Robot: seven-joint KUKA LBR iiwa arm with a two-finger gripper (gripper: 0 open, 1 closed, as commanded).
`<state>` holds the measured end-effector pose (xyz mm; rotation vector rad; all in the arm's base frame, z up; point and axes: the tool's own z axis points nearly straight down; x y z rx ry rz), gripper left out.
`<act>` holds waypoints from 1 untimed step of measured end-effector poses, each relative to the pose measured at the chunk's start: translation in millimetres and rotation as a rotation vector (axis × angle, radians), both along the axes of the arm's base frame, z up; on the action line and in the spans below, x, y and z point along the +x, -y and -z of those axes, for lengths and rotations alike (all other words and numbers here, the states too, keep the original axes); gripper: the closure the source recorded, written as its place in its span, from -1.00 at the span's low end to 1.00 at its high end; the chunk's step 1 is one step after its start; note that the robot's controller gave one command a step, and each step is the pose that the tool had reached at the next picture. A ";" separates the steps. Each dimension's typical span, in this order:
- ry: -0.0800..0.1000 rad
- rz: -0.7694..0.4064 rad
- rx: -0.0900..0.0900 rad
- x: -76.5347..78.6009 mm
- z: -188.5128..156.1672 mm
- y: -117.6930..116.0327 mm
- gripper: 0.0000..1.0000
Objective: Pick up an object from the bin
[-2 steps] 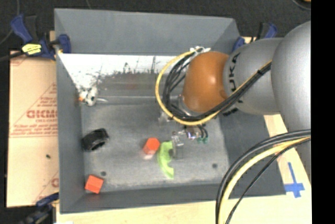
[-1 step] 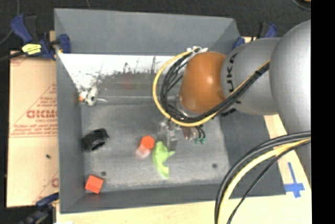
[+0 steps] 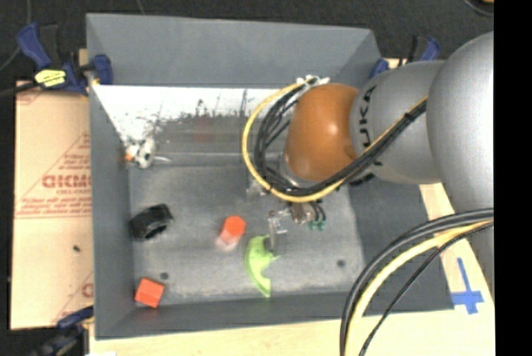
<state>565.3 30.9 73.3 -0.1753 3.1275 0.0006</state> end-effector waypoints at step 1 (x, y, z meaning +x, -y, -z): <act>0.000 0.000 0.000 -0.2 0.1 0.0 -1.00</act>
Offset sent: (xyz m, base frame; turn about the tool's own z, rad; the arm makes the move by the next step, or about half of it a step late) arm -0.0123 0.0161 -0.0033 -0.2479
